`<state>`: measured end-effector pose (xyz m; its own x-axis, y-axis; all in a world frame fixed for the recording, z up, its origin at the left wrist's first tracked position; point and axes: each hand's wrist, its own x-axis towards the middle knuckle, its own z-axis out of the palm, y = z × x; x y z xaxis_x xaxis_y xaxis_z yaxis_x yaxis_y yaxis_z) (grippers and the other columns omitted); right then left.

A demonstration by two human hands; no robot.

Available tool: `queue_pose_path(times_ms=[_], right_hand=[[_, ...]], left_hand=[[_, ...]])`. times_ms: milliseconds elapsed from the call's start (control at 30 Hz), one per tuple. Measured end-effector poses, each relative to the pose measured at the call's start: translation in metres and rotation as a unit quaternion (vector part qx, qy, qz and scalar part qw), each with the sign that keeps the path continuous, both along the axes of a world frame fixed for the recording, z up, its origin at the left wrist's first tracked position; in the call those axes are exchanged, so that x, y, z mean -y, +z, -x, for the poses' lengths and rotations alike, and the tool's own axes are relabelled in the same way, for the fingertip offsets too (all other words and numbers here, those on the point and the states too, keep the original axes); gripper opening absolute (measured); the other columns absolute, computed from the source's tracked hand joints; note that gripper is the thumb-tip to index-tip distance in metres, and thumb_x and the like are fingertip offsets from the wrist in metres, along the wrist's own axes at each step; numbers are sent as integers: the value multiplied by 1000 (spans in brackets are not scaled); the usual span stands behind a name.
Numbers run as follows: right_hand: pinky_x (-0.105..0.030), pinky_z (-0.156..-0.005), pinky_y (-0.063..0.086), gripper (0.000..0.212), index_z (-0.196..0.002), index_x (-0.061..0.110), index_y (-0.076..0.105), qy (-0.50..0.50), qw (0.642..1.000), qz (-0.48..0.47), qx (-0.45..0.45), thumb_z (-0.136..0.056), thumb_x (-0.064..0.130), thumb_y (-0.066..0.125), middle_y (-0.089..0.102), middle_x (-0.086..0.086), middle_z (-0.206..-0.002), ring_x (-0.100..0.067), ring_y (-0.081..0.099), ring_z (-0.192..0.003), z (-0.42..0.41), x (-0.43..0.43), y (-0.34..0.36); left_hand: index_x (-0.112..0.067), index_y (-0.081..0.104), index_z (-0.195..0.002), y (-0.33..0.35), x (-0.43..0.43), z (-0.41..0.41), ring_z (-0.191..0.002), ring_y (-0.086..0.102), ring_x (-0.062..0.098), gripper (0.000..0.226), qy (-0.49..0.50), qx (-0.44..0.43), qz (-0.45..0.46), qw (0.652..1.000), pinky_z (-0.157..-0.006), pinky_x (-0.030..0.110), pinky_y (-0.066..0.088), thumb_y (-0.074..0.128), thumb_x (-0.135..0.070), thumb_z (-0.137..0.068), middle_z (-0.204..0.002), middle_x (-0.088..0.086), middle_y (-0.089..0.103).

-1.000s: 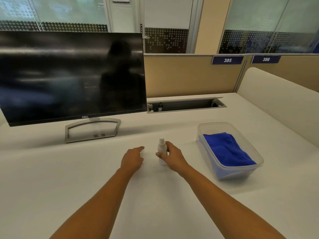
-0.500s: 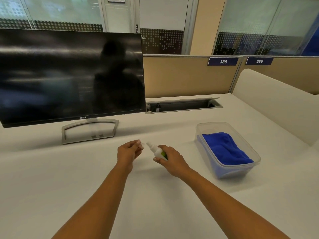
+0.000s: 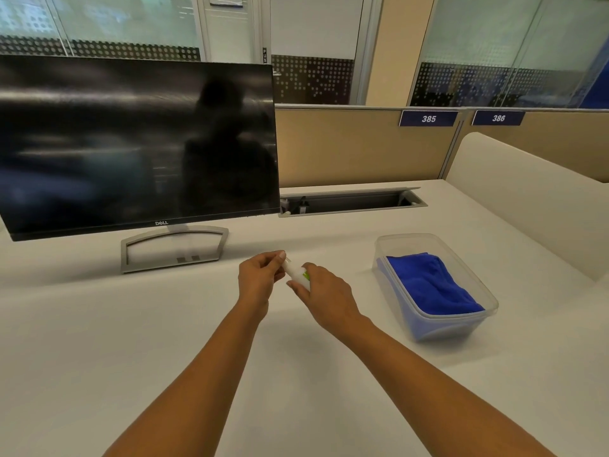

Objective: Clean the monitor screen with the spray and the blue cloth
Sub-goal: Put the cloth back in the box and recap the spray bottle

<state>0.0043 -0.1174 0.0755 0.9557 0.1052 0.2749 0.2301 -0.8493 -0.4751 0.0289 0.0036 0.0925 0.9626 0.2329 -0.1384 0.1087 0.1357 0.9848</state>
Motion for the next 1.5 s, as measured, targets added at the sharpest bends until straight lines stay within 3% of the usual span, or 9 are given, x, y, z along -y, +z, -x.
queue_pose_path(times_ms=[267,433,533,700,767,900,1033,1167,1500], right_hand=[[-26,-62,47,46,-108,15,51,-10,993,-75,-89,-87,55,43,60,-2,-91,-11,51,-66,-5,-6,21],[-22,-47,46,33,-99,23,47,12,927,-291,-235,-89,54,43,55,2,-75,-11,53,-57,0,1,39],[-20,-51,46,32,-107,24,44,34,912,-319,-257,-90,51,42,55,2,-81,-11,53,-63,2,9,43],[-14,-61,39,35,-118,19,43,29,941,-313,-124,-90,40,49,53,0,-106,-8,51,-82,-10,25,52],[-17,-66,42,33,-116,20,43,9,919,-388,-65,-88,33,56,53,0,-109,-10,53,-88,-15,43,61],[-23,-76,46,37,-116,21,42,-92,873,-474,61,-85,26,62,53,1,-109,-14,55,-93,-23,94,75],[-30,-86,44,47,-126,13,42,-194,873,-433,115,-85,25,62,55,-5,-116,-15,54,-98,-30,136,68],[-38,-91,46,48,-126,9,43,-203,900,-382,52,-85,24,62,54,-12,-124,-25,55,-108,-40,153,44],[-32,-85,43,38,-123,5,46,-135,952,-268,-65,-89,19,57,56,-14,-121,-20,52,-99,-70,159,5]], left_hand=[[-5,63,-109,15,2,-4,-94,59,24,26,-5,27,-40,999,-84,30,49,58,-16,-86,-101,8,63],[-5,61,-112,24,5,-4,-97,59,23,29,-28,45,-23,998,-90,33,48,57,-15,-86,-107,8,62],[-6,62,-111,29,9,-4,-98,59,23,26,-46,58,-19,997,-87,31,48,56,-15,-87,-110,8,62],[-14,51,-126,36,28,-8,-100,60,21,35,-80,98,-25,992,-82,27,50,50,-23,-91,-113,6,60],[-15,44,-132,26,36,-7,-100,59,21,41,-93,79,-62,991,-83,28,48,46,-28,-93,-117,9,60],[-14,46,-130,-14,40,-1,-115,52,26,43,-116,34,-260,958,-94,34,41,48,-34,-92,-128,13,55],[-16,39,-136,-51,37,0,-132,37,23,49,-139,33,-450,882,-109,39,31,46,-37,-93,-143,7,42],[-23,23,-142,-76,39,3,-144,8,19,55,-175,-6,-579,796,-114,50,8,35,-46,-94,-154,2,18],[-28,11,-145,-92,41,14,-144,-3,15,57,-176,-18,-622,762,-115,49,-3,22,-51,-94,-157,-4,2]])
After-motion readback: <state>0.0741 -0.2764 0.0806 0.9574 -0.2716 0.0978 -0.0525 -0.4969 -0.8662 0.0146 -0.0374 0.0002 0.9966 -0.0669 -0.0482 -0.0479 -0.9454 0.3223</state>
